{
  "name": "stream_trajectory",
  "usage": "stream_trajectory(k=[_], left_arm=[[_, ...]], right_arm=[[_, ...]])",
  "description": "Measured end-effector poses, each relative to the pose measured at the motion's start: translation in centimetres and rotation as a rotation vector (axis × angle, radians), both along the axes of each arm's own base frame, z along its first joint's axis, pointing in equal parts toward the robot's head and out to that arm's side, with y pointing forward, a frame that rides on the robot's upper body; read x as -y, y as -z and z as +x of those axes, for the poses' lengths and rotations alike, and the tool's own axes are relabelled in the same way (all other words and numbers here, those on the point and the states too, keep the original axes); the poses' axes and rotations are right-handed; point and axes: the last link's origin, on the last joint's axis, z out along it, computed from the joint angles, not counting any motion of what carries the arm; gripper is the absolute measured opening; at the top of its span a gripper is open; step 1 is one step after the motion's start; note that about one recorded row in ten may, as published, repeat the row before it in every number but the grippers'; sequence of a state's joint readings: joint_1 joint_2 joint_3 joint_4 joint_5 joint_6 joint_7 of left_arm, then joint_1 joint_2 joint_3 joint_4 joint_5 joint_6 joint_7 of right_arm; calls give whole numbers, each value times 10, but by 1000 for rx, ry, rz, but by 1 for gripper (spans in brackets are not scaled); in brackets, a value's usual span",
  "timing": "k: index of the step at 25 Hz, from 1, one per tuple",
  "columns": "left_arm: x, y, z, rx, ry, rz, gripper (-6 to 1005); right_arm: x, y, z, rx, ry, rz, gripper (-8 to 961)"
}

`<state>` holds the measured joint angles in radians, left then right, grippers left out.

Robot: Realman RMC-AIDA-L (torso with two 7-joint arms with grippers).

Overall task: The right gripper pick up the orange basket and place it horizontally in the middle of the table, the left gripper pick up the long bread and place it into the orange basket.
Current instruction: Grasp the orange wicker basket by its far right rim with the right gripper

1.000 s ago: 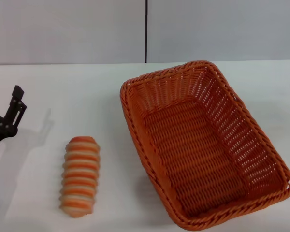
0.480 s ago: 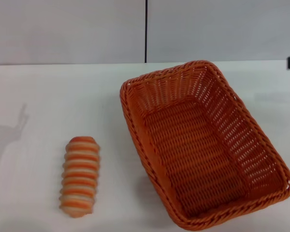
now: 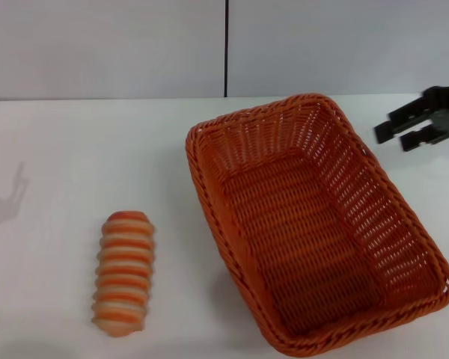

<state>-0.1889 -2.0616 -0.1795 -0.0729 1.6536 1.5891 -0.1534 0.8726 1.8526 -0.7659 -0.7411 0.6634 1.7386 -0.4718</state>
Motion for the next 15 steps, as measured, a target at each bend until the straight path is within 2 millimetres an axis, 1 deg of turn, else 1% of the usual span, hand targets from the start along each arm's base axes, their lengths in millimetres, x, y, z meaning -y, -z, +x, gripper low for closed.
stream_trajectory(k=[1, 2, 3, 5, 6, 7, 10, 11, 12, 15], left_arm=[[0, 0, -1, -3, -2, -1, 719], [0, -1, -1, -6, -5, -1, 719], [1, -1, -2, -9, -8, -2, 719], [2, -2, -3, -13, -12, -2, 719], [2, -2, -4, -14, -14, -1, 719], [2, -2, -4, -14, -14, -1, 719], [5, -3, -6, -17, -22, -1, 718], [6, -3, -7, -17, -25, -1, 718], [7, -3, -7, -17, -27, 0, 718], [8, -4, -8, -17, -31, 4, 718]], right_arm=[[-3, 13, -5, 13, -5, -24, 600], [-3, 13, -5, 13, -5, -24, 599], [-5, 19, -7, 18, -8, -30, 598], [-7, 32, -11, 28, -12, -44, 597], [-8, 42, -13, 37, -10, -54, 596], [-8, 42, -13, 37, -10, -54, 595], [-7, 56, -13, 66, 1, -79, 593], [-4, 65, -12, 84, 9, -100, 592], [-4, 65, -12, 84, 9, -100, 592], [-4, 73, -14, 100, 9, -104, 589]])
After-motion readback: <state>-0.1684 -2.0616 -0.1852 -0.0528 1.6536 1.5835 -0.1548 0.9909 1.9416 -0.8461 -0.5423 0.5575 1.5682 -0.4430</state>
